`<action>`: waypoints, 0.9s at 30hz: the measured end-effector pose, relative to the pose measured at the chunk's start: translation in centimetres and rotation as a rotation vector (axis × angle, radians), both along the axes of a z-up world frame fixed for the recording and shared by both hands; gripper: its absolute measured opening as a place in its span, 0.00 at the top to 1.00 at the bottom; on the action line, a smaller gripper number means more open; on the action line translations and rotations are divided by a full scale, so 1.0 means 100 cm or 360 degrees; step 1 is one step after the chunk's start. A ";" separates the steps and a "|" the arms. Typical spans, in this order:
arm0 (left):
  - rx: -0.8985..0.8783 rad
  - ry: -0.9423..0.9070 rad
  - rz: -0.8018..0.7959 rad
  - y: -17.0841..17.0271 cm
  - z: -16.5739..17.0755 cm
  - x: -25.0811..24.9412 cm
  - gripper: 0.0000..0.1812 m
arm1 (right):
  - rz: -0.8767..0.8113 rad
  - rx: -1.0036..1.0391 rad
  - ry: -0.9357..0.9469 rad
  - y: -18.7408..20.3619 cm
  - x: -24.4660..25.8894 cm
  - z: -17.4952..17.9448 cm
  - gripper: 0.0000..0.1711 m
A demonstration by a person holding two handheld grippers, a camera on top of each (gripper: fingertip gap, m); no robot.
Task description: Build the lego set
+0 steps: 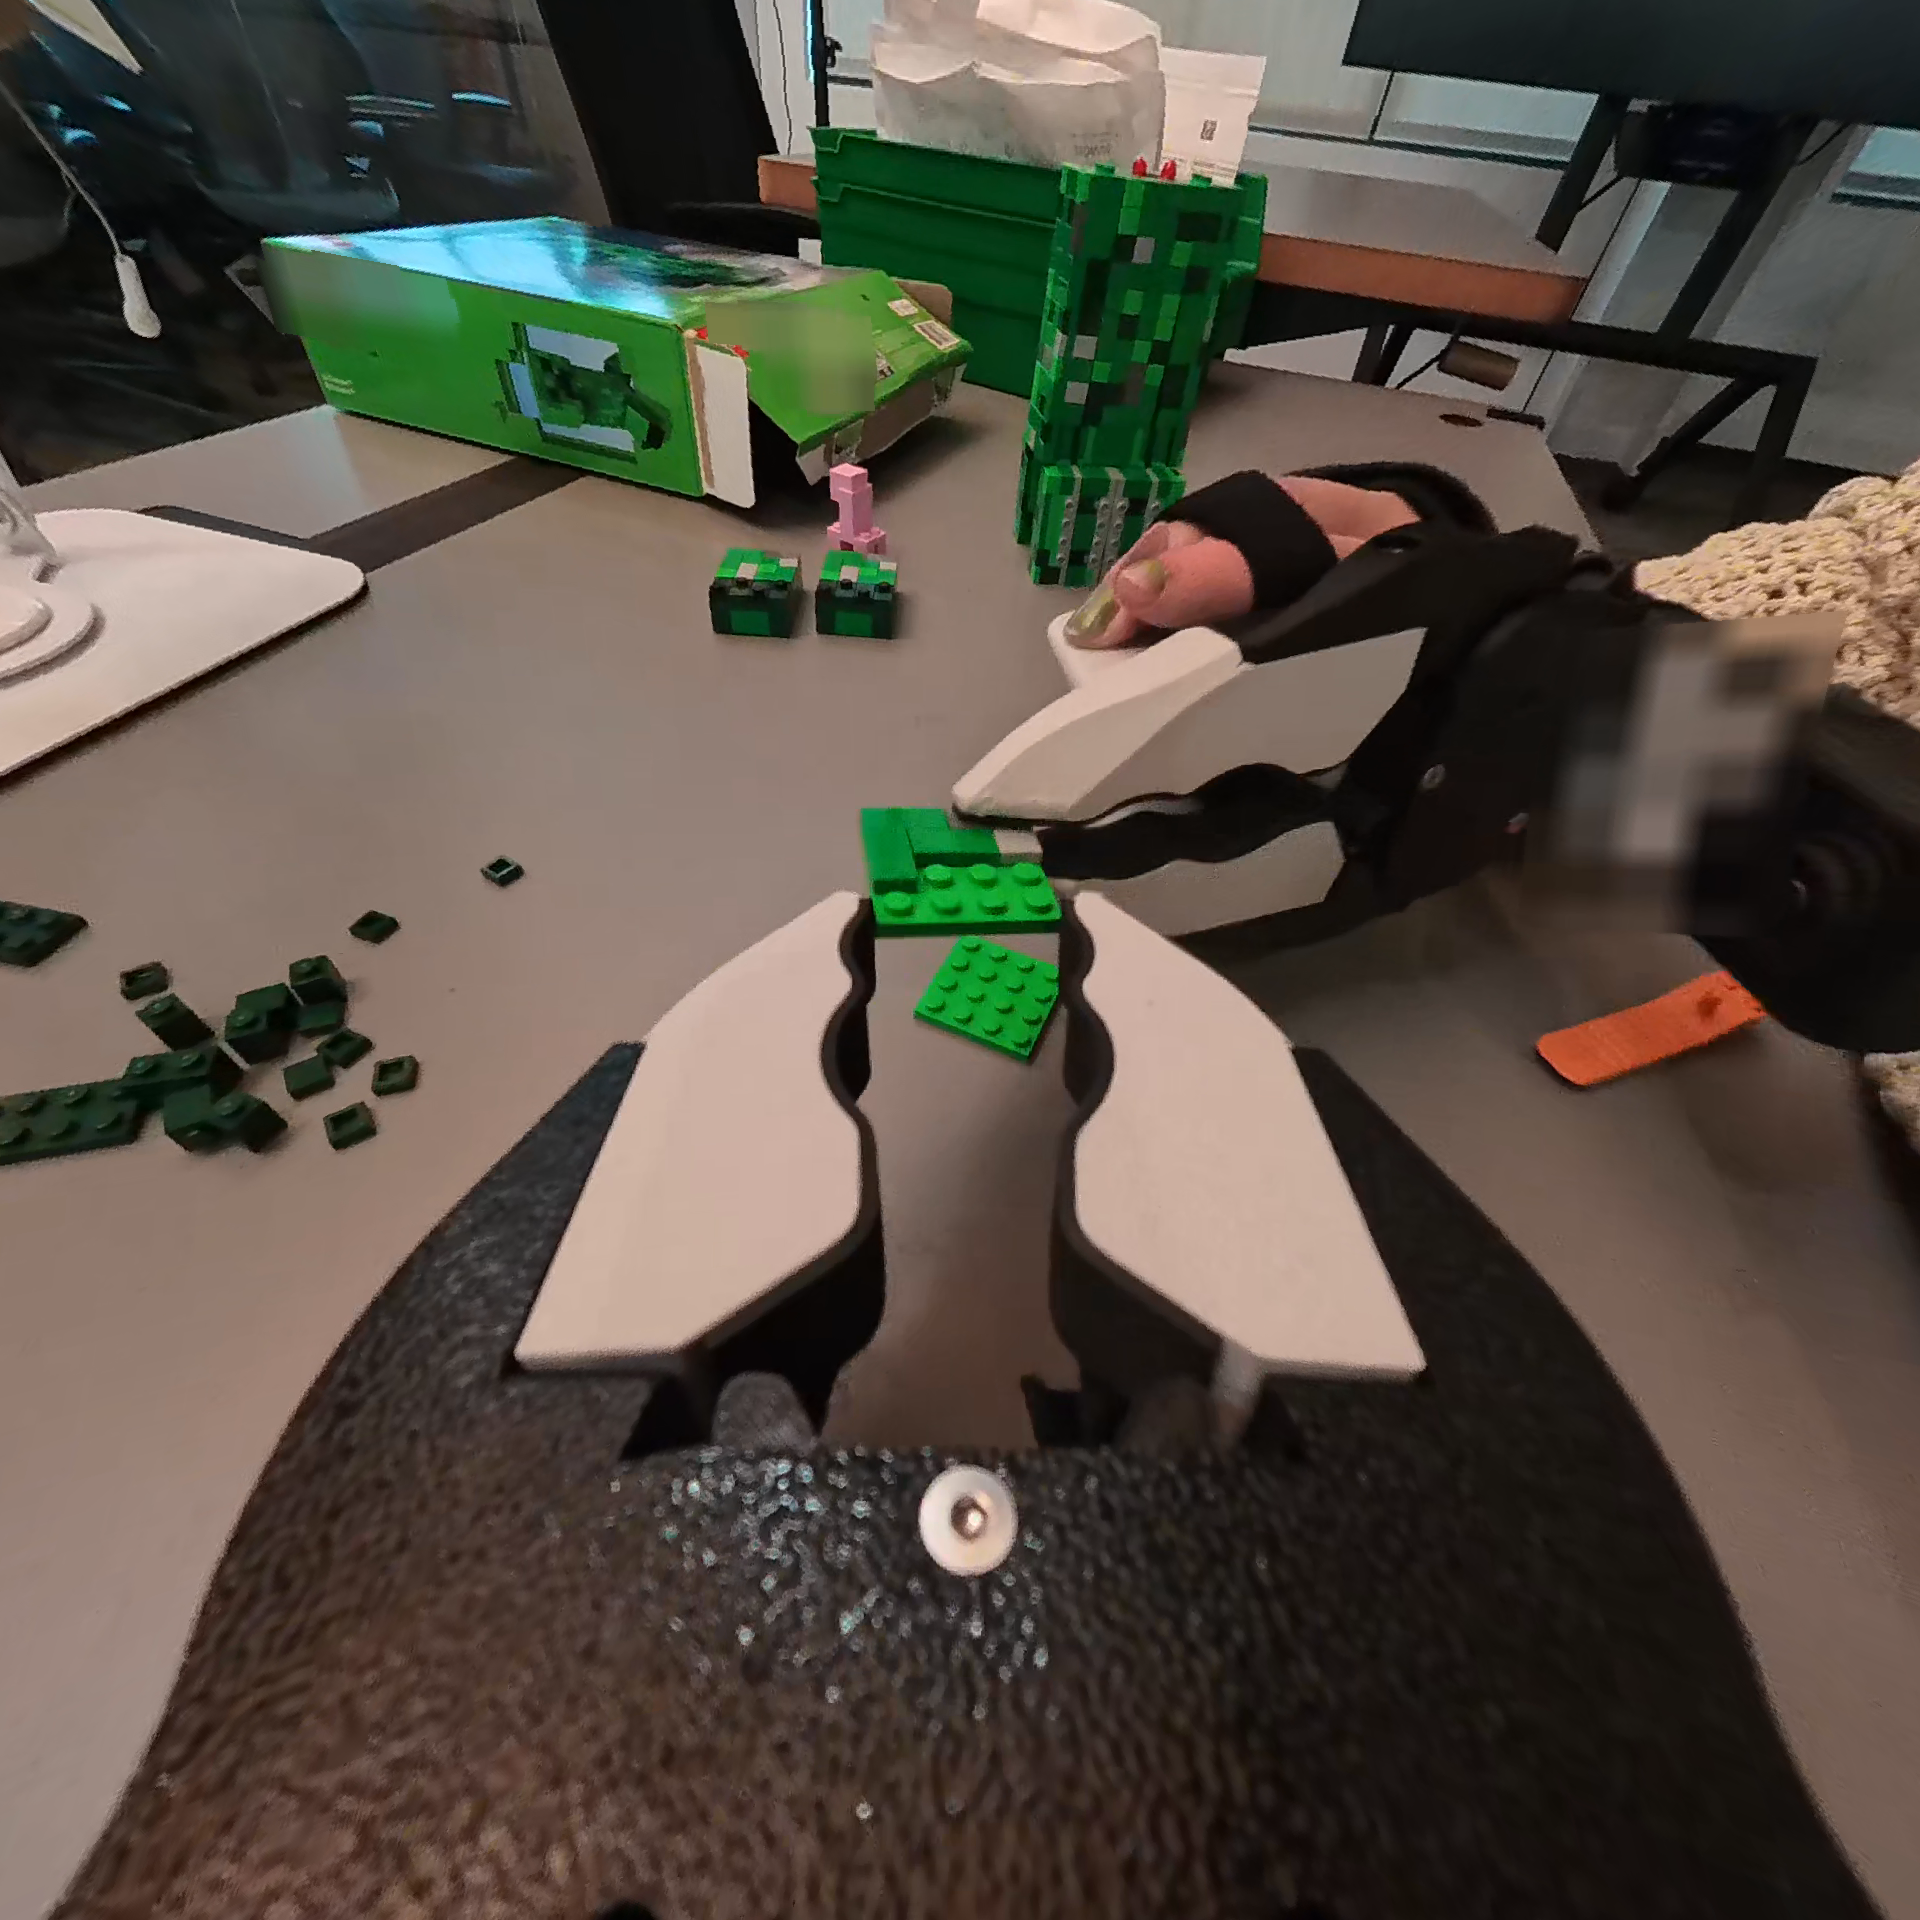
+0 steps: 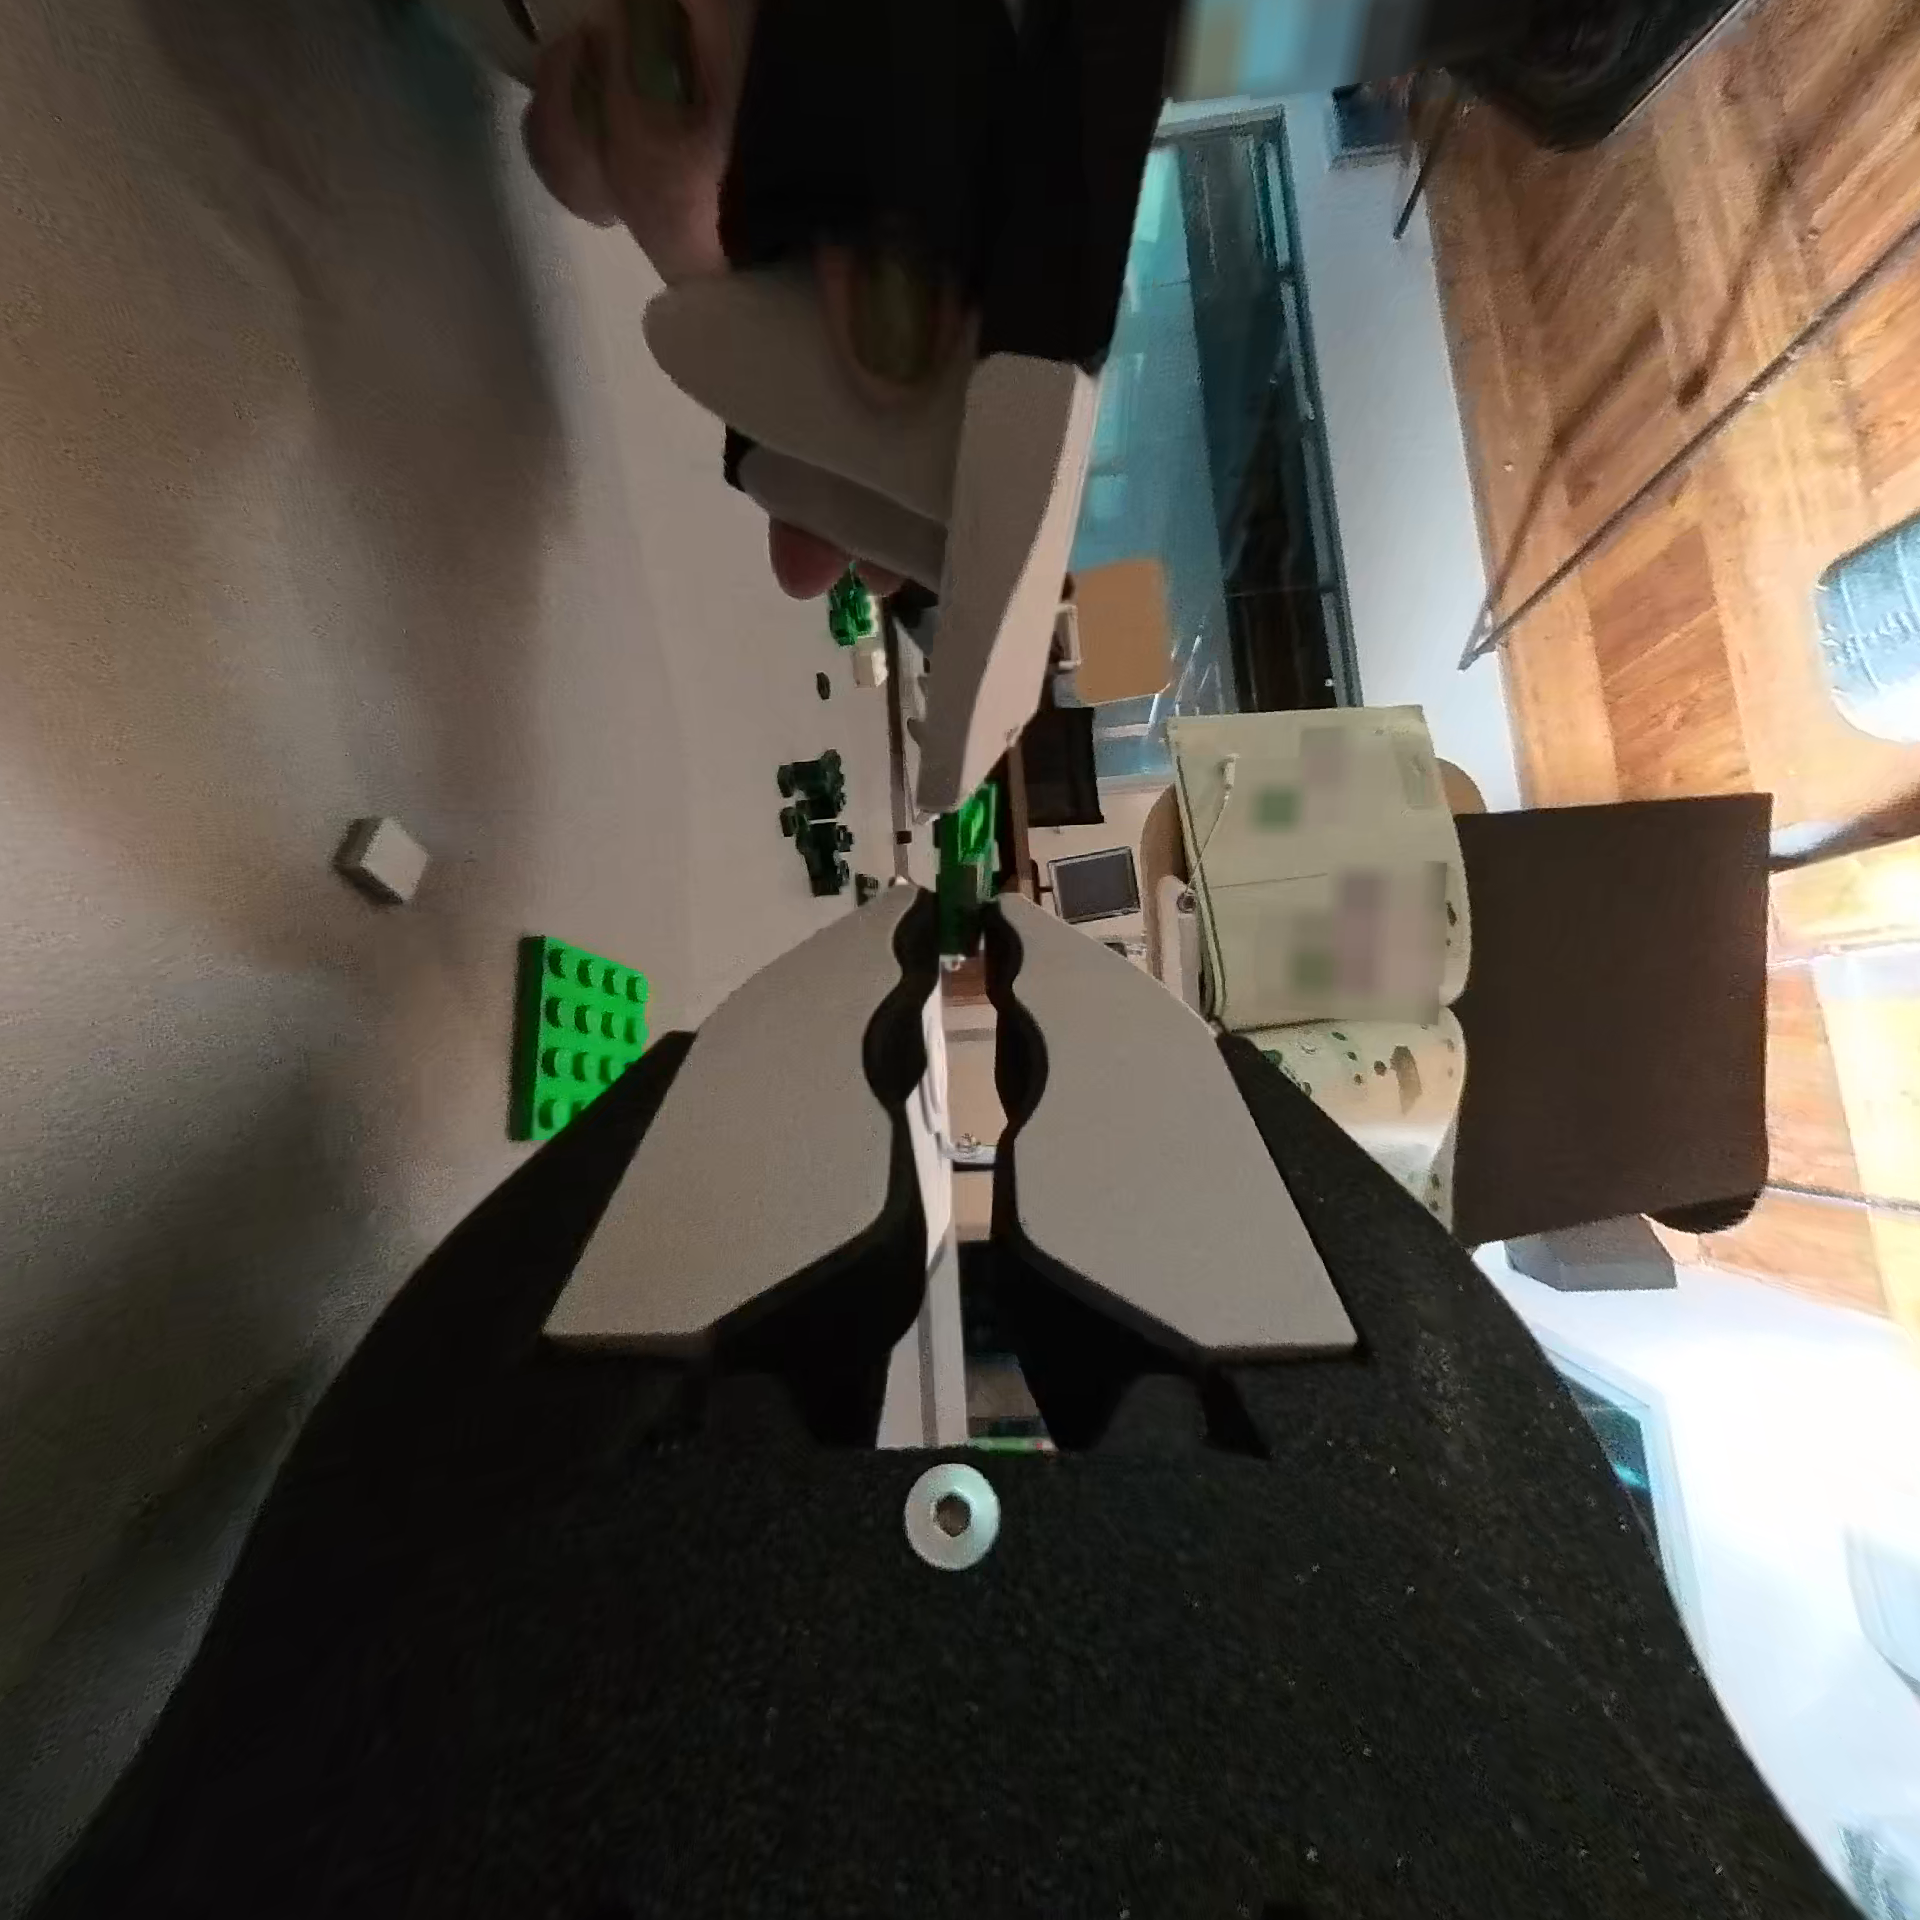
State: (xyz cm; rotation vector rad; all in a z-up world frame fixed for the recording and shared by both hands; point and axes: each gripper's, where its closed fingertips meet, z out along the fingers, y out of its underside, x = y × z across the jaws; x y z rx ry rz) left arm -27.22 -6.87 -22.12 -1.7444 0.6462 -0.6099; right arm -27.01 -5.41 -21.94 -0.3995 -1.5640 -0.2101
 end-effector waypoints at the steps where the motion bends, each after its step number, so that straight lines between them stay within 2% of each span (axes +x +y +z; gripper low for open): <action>1: -0.0002 -0.0003 0.0003 0.000 0.000 0.000 0.81 | -0.0006 -0.0008 -0.0001 0.000 0.000 0.000 0.96; 3: 0.0003 0.0007 0.0044 0.002 0.000 -0.002 0.81 | -0.0038 0.0001 0.0006 0.002 -0.001 0.001 0.96; 5: 0.0040 0.0049 0.0082 0.005 0.000 -0.003 0.75 | -0.0066 0.0041 0.0005 0.004 -0.001 0.002 0.96; 7: 0.0058 0.0113 0.0093 0.005 -0.003 -0.002 0.73 | -0.0055 0.0025 0.0003 0.002 -0.001 0.002 0.96; 9: 0.0114 0.0163 0.0115 0.005 -0.002 -0.001 0.80 | -0.0056 0.0030 0.0010 0.000 -0.001 0.003 0.96; 11: 0.0185 0.0199 0.0141 0.006 0.000 -0.002 0.81 | -0.0052 0.0039 0.0017 0.000 -0.001 0.004 0.96; 17: 0.0164 0.0193 0.0148 0.007 0.000 -0.003 0.81 | -0.0024 -0.0080 0.0001 0.000 -0.002 0.000 0.96; 19: 0.0190 0.0272 0.0208 0.010 -0.003 -0.011 0.81 | -0.0022 -0.0385 -0.0140 0.005 0.004 -0.014 0.93; 22: 0.0206 0.0390 0.0235 0.013 -0.009 -0.022 0.81 | 0.0162 -0.1190 -0.0502 -0.010 0.023 -0.041 0.91; 24: 0.0206 0.0371 0.0210 0.013 -0.008 -0.024 0.81 | 0.0209 -0.1660 -0.0637 -0.022 0.031 -0.045 0.91; 27: 0.0206 0.0358 0.0203 0.012 -0.008 -0.024 0.81 | 0.0208 -0.2096 -0.0787 -0.041 0.032 -0.047 0.88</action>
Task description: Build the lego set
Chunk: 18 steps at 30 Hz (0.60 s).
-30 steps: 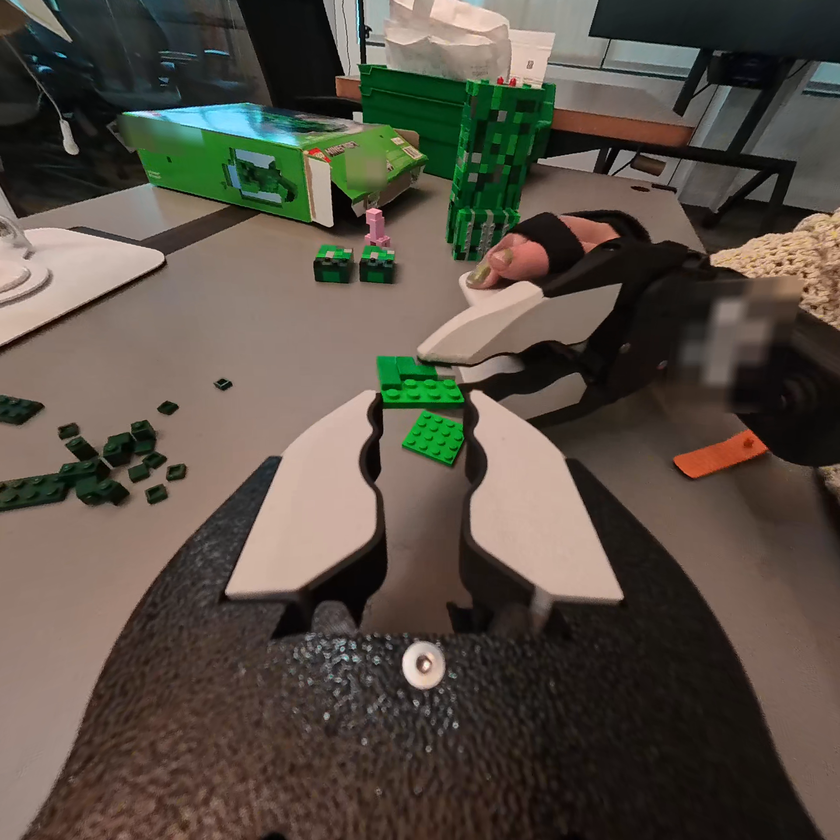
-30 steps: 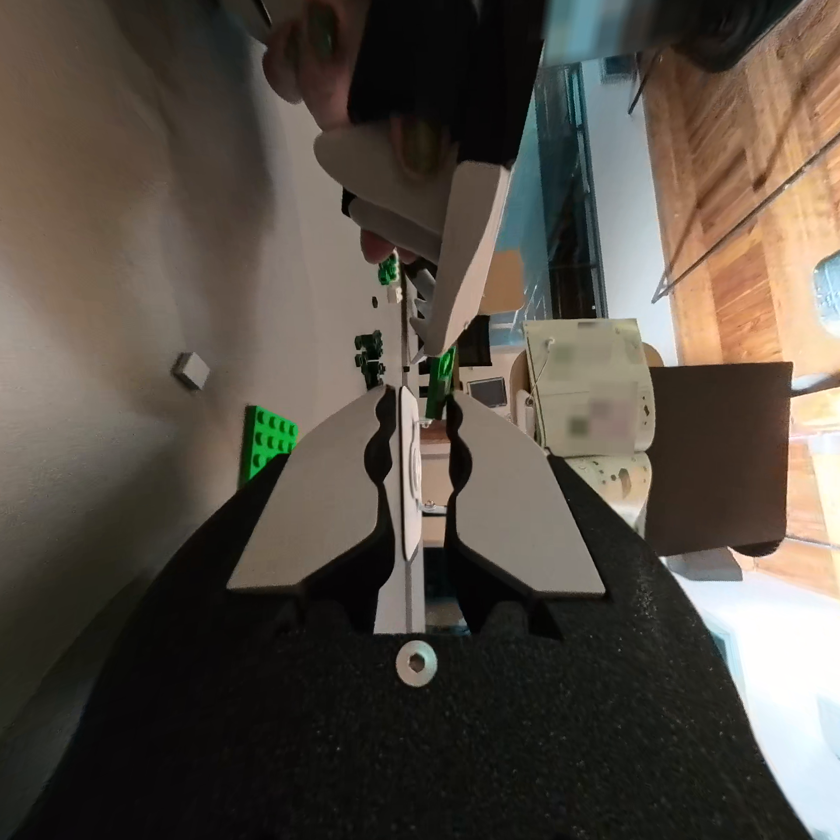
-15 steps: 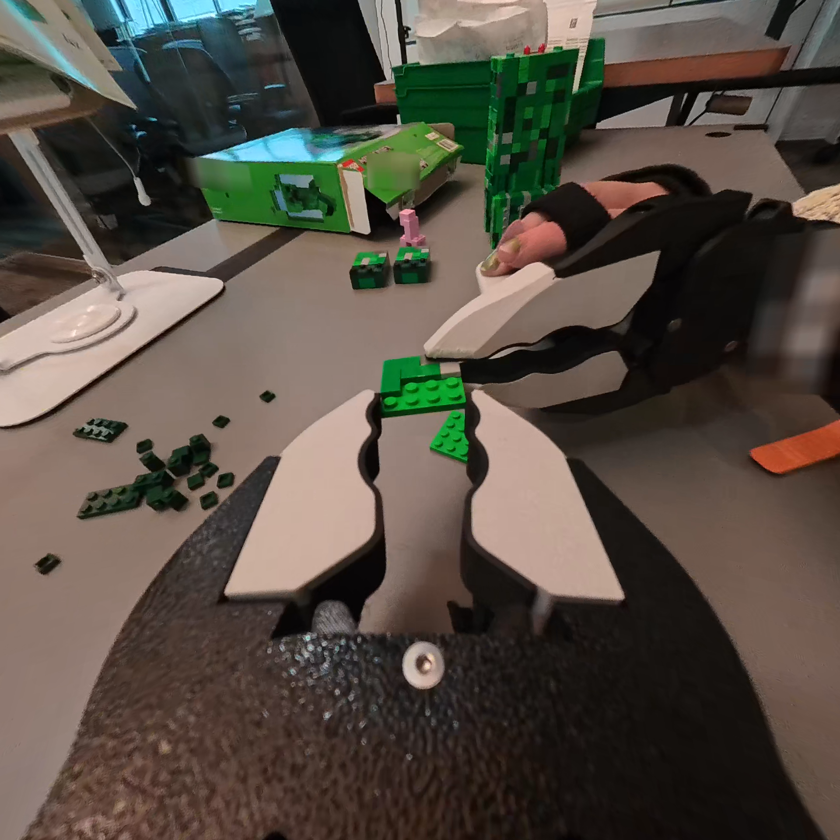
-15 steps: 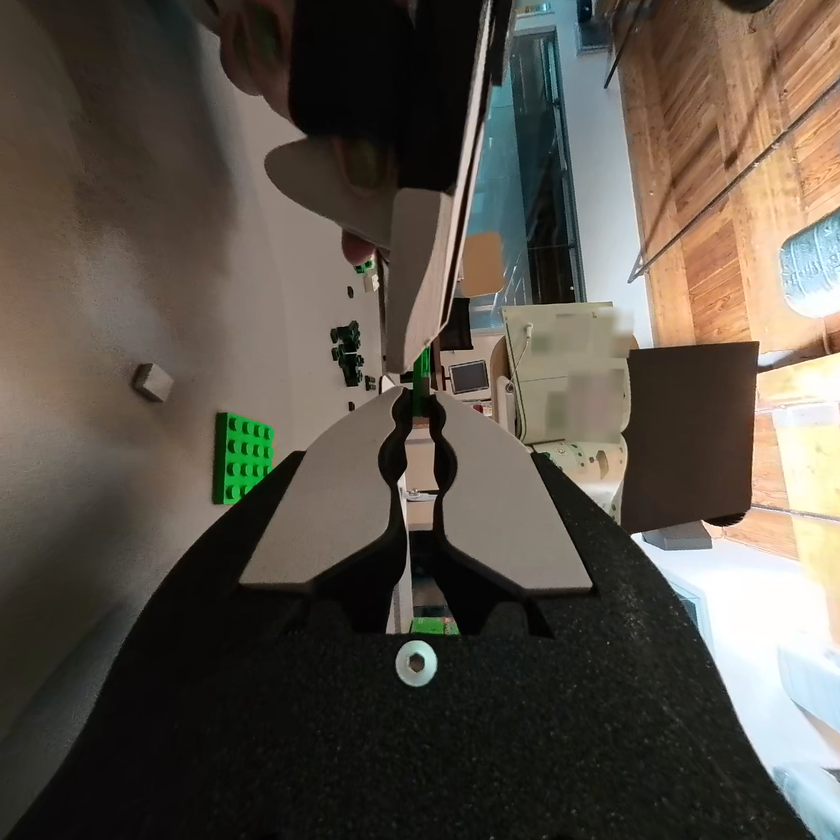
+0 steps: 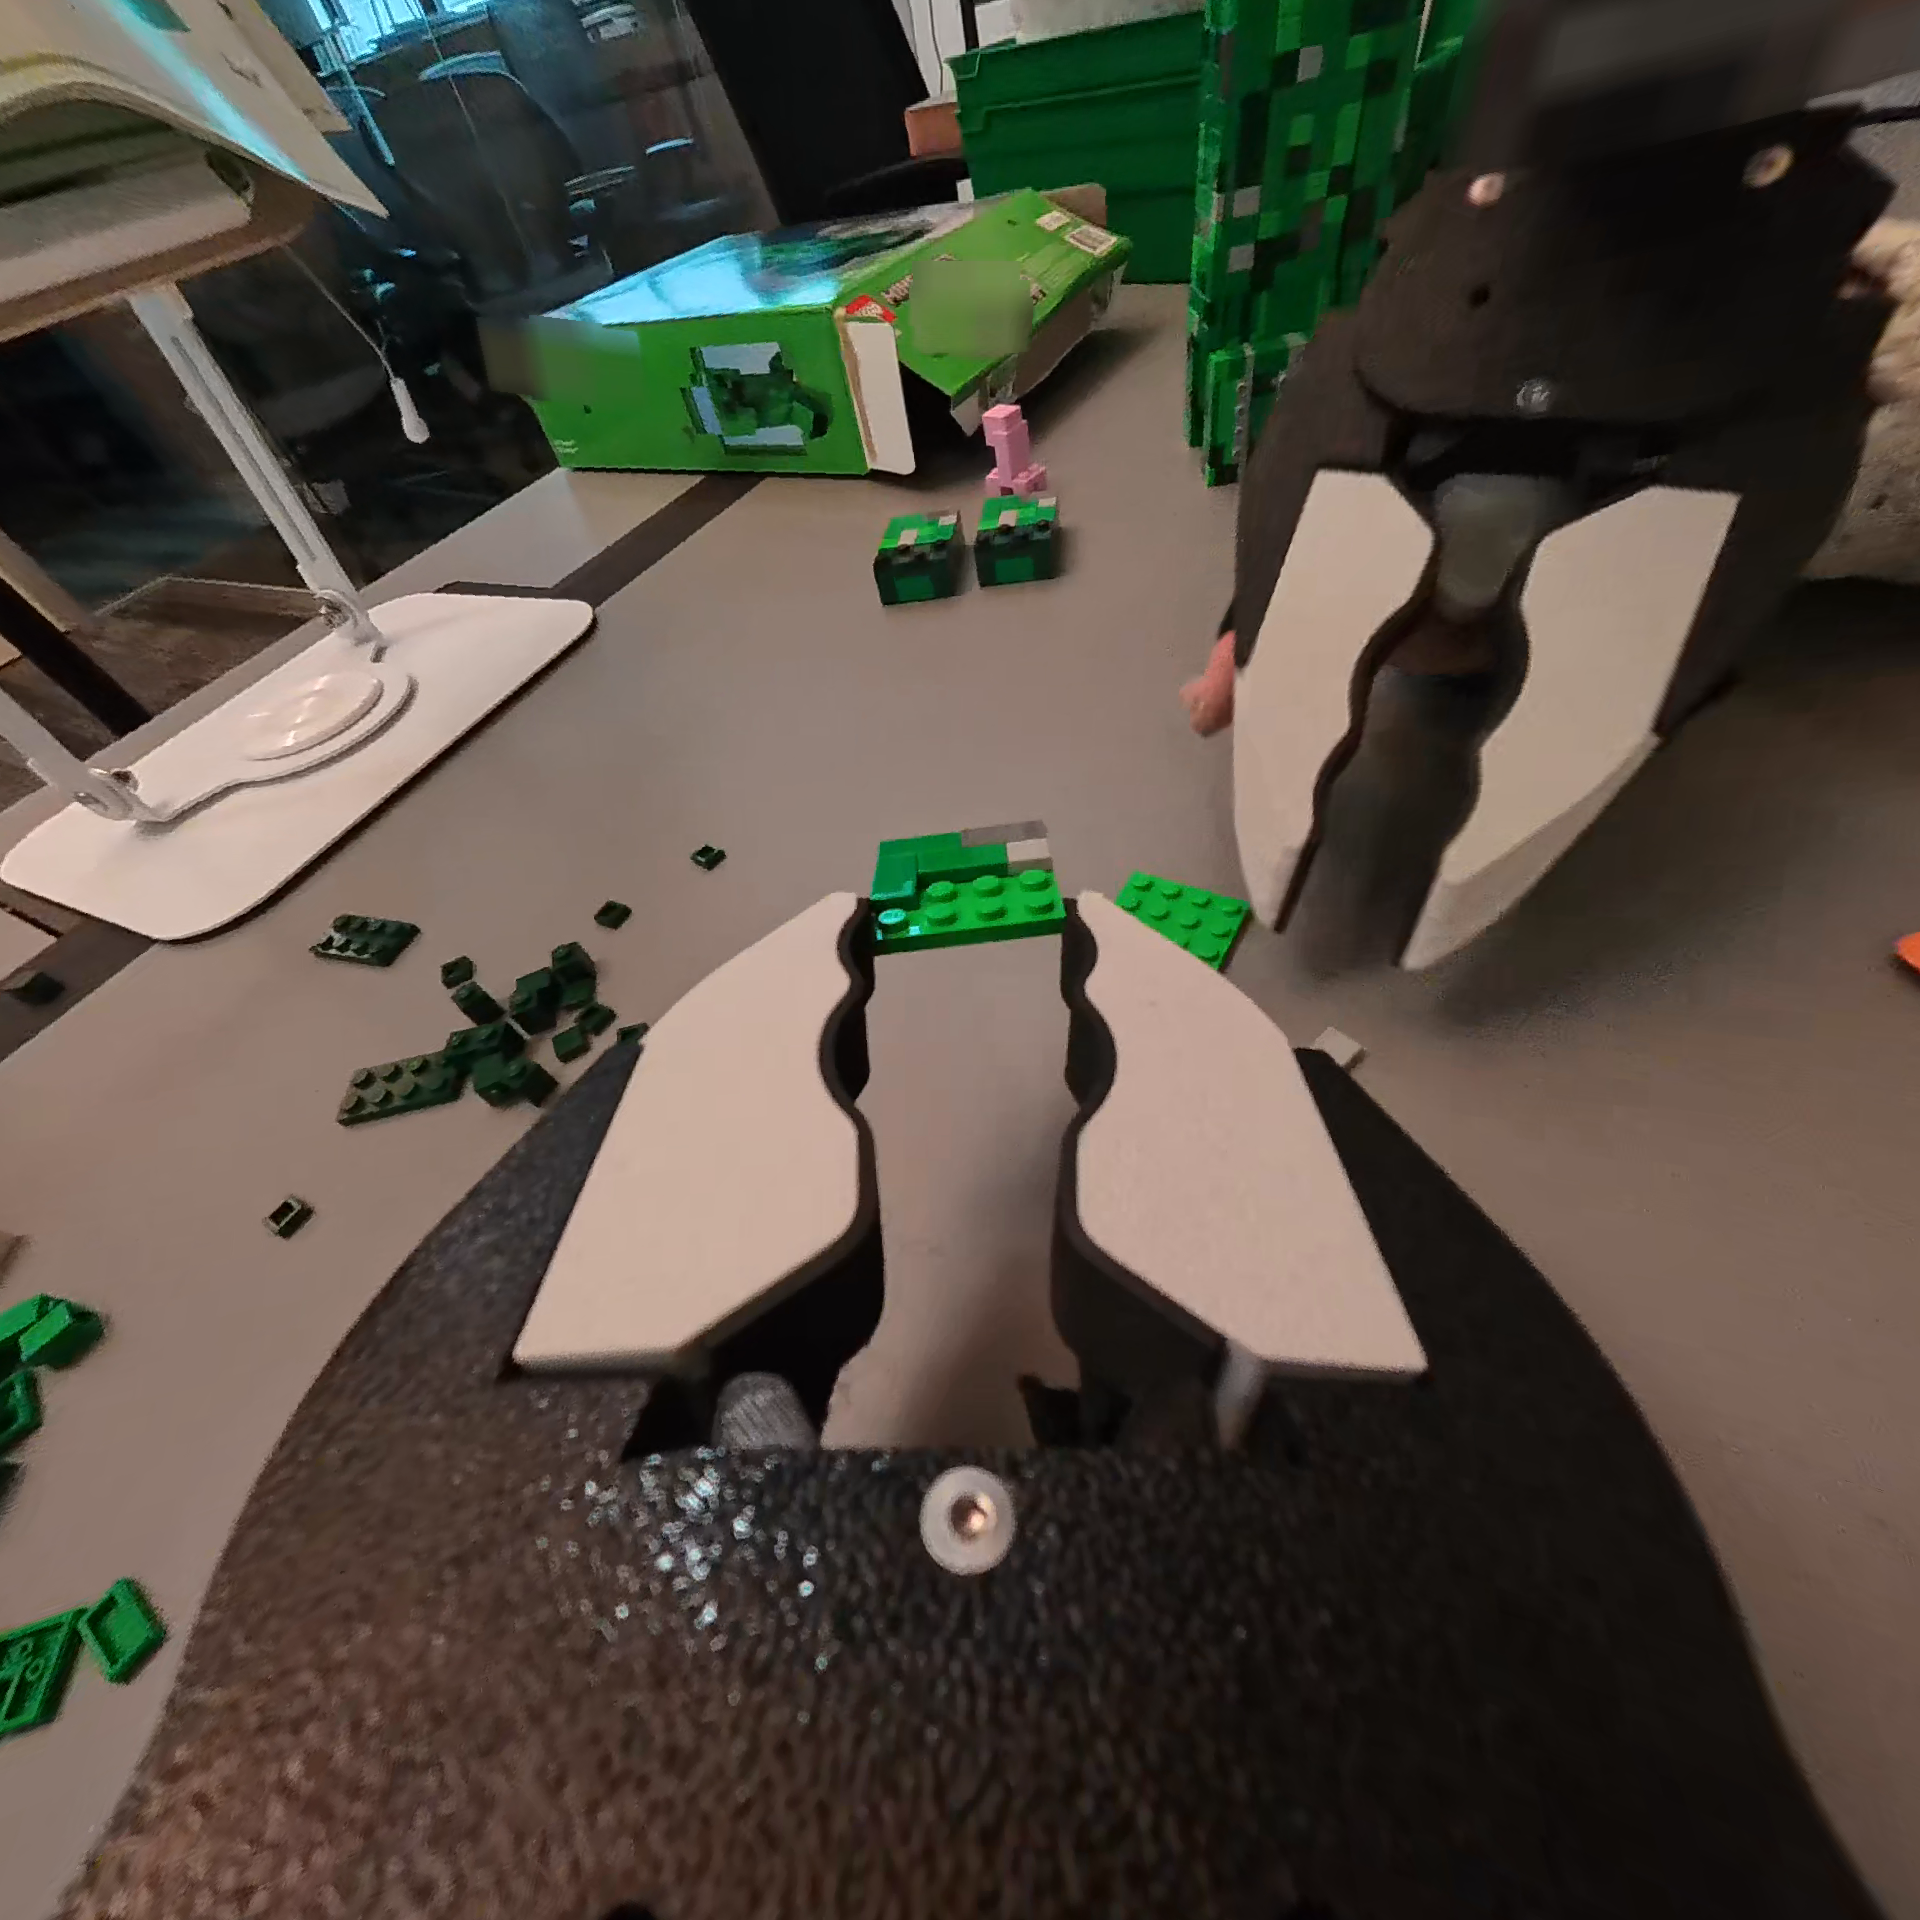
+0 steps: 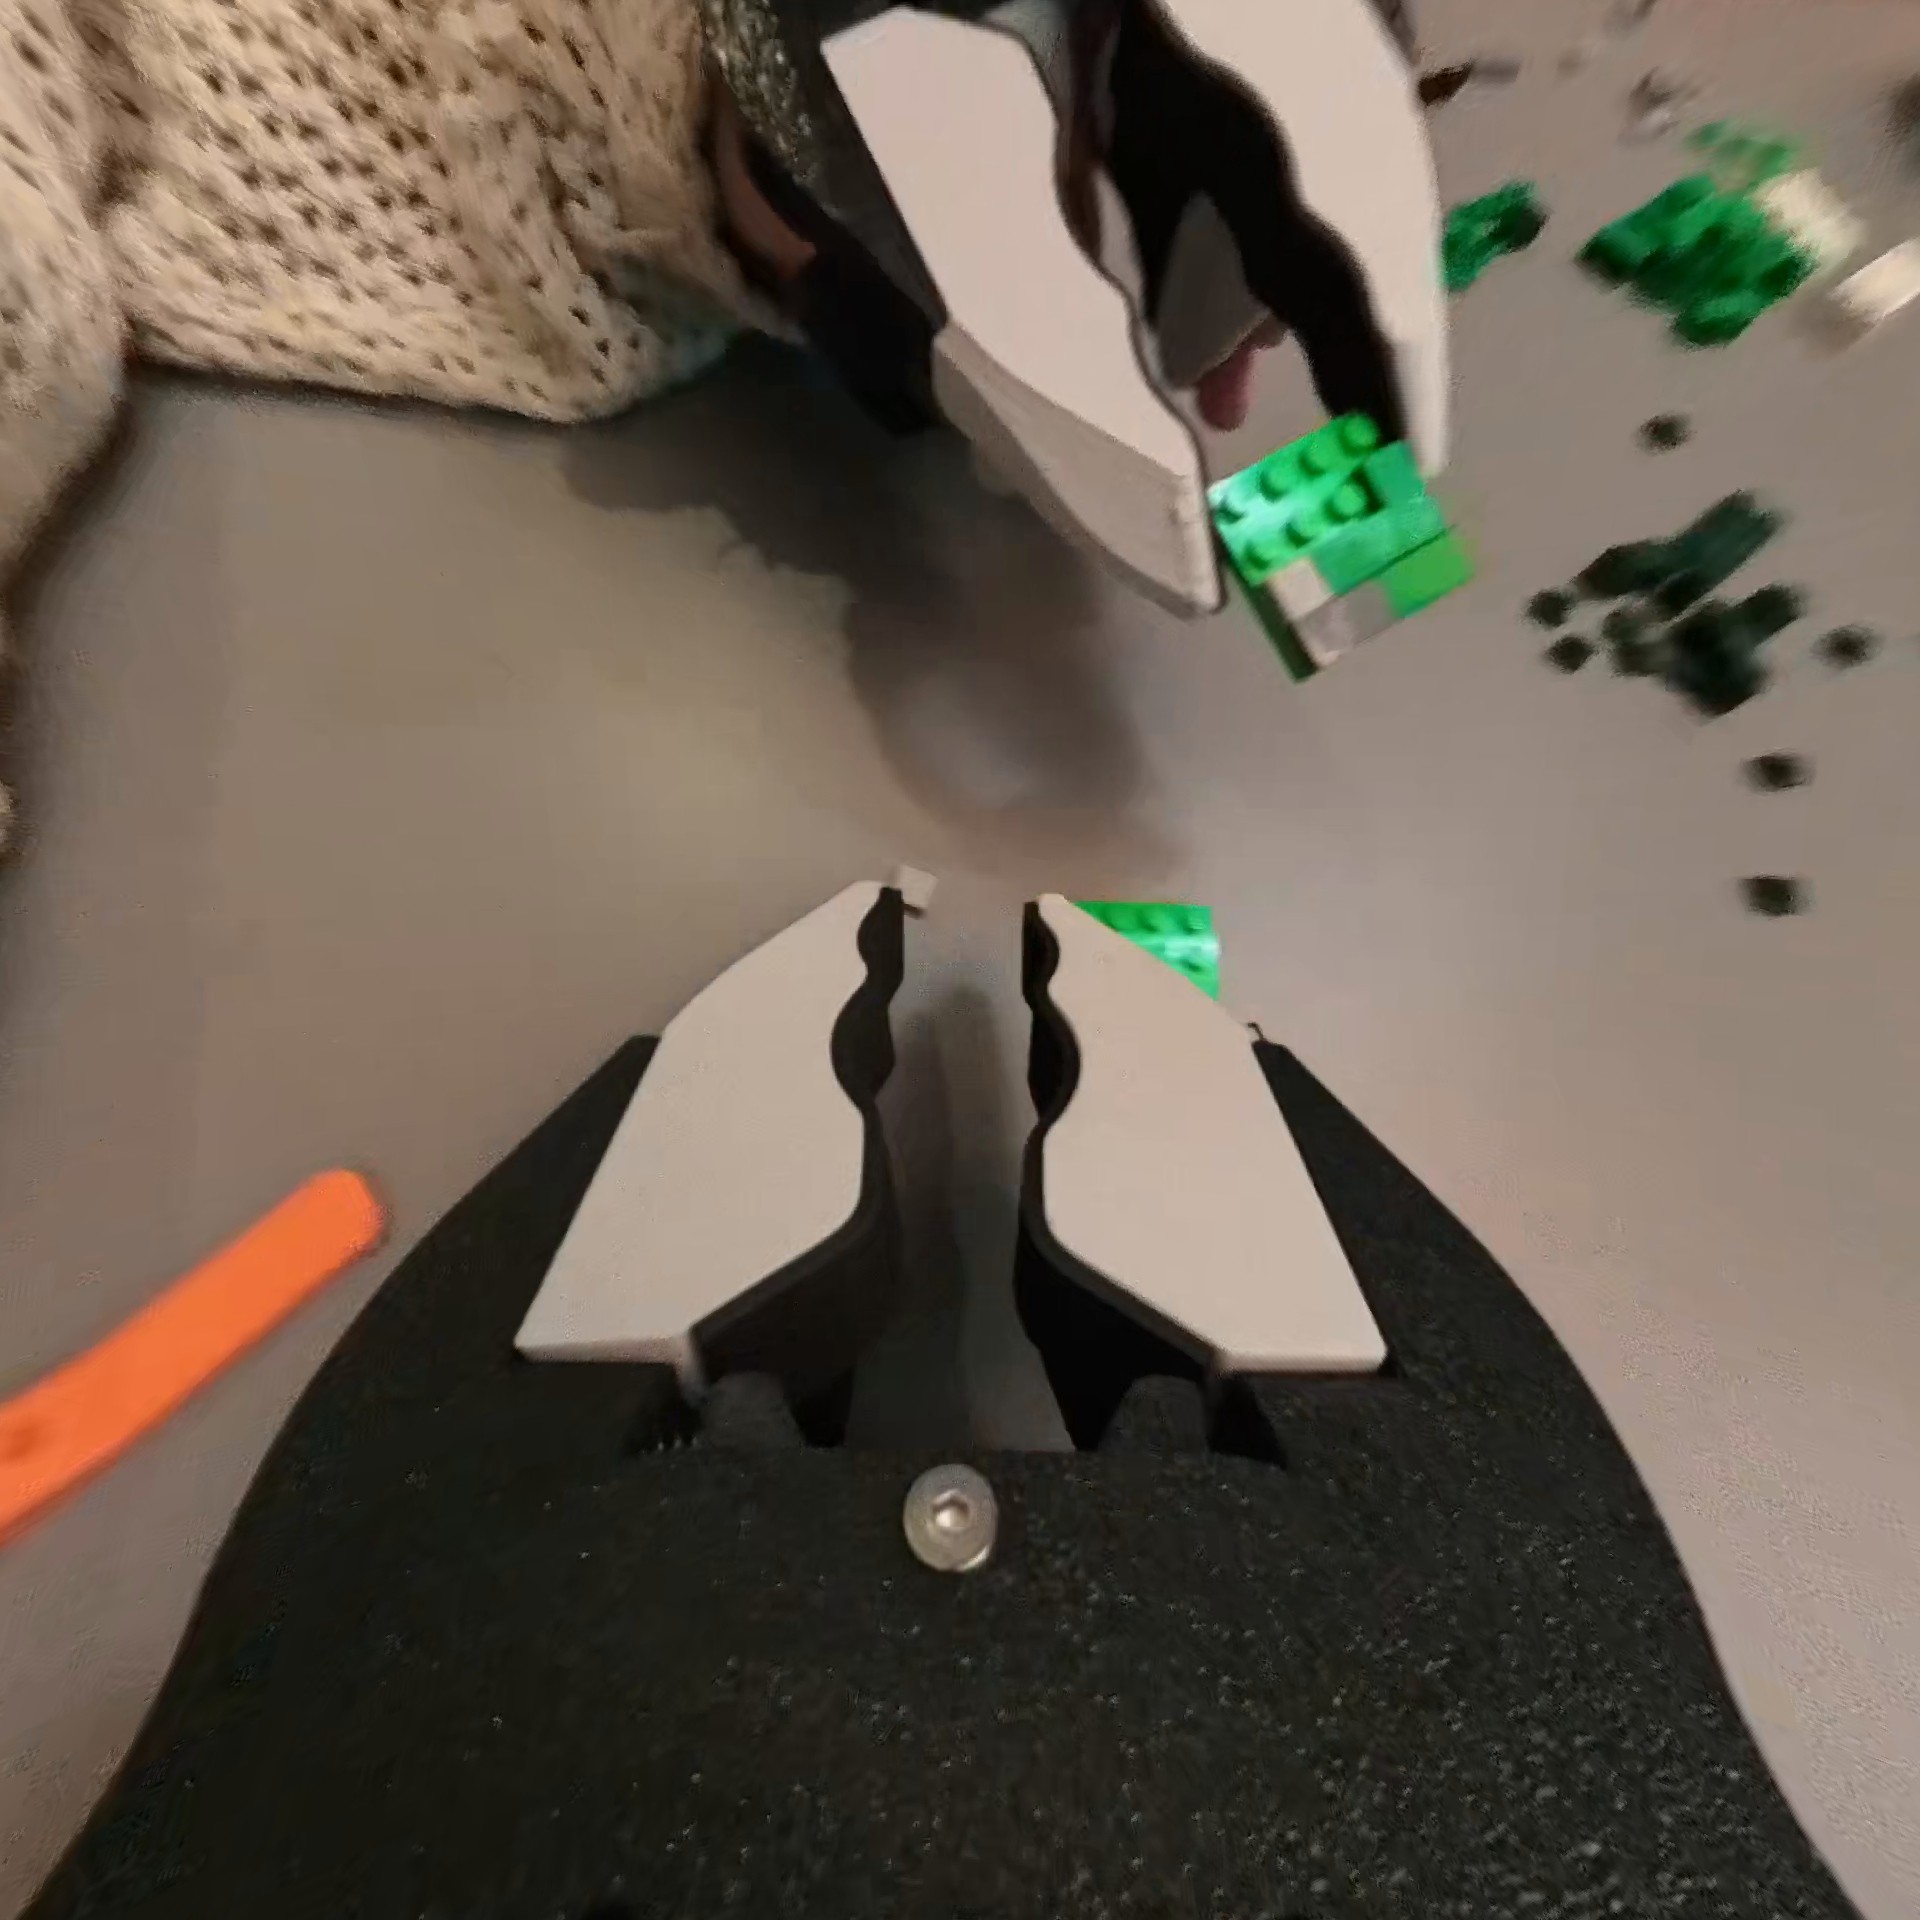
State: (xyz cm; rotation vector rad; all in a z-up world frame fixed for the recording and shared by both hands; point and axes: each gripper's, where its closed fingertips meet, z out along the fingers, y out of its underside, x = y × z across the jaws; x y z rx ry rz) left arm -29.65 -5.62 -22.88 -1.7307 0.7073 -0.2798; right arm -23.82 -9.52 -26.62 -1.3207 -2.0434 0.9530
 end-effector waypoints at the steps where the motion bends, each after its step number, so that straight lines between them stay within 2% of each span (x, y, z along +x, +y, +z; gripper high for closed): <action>1: 0.0001 0.0011 -0.0007 0.000 -0.001 0.001 0.81 | 0.0002 -0.0060 -0.0058 -0.006 0.000 -0.002 0.87; 5: 0.0004 0.0066 -0.0032 -0.002 -0.004 0.005 0.81 | -0.0045 -0.0038 -0.0179 -0.013 -0.004 -0.012 0.93; 12: -0.0004 0.0078 -0.0054 -0.003 -0.005 0.008 0.81 | -0.0125 0.0065 -0.0240 -0.010 -0.008 -0.020 0.93; 18: -0.0020 0.0084 -0.0083 -0.005 -0.007 0.010 0.81 | -0.0077 0.0092 -0.0243 -0.012 -0.006 -0.021 0.95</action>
